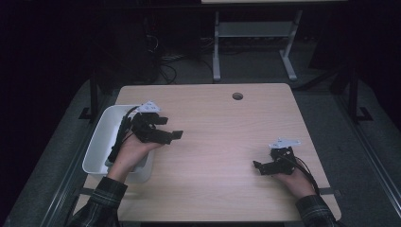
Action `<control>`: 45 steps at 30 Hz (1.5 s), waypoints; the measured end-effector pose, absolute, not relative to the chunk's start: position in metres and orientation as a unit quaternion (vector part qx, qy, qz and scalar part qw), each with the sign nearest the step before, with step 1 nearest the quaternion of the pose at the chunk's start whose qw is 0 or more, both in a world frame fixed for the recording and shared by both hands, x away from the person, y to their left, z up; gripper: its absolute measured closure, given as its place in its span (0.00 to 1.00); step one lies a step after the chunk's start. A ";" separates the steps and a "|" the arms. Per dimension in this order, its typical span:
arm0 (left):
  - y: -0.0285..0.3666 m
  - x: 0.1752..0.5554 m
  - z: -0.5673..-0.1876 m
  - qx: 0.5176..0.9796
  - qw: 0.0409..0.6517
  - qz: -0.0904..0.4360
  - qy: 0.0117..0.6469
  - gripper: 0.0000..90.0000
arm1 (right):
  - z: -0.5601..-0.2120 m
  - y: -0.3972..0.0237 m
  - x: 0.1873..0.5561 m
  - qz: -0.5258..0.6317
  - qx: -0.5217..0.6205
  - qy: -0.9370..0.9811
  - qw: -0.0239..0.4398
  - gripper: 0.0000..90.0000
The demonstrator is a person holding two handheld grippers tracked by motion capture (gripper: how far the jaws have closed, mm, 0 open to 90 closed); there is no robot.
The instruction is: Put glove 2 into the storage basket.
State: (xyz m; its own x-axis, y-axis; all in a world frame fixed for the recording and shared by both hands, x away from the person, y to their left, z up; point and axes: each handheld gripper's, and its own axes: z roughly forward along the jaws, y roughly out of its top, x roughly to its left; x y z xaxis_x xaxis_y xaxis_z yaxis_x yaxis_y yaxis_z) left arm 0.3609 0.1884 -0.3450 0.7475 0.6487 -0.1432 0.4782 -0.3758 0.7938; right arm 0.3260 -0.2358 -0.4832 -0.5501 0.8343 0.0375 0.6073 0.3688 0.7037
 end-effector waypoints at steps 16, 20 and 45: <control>0.138 0.341 -0.385 0.840 0.435 0.084 0.314 0.15 | -0.483 -0.236 0.326 0.343 0.445 0.810 0.166 0.03; 0.126 0.336 -0.400 0.850 0.424 0.077 0.302 0.15 | -0.483 -0.236 0.326 0.343 0.445 0.810 0.166 0.03; 0.099 0.320 -0.465 0.895 0.345 0.064 0.276 0.15 | -0.483 -0.236 0.326 0.343 0.445 0.810 0.166 0.03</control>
State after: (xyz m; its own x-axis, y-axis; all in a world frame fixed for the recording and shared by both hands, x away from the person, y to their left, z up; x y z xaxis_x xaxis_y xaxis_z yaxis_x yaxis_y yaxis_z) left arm 0.3199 0.0989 -0.4652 0.8394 0.5381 -0.0763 0.4500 -0.6094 0.6528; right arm 0.3259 -0.2356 -0.4833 -0.5489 0.8351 0.0366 0.6074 0.3683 0.7039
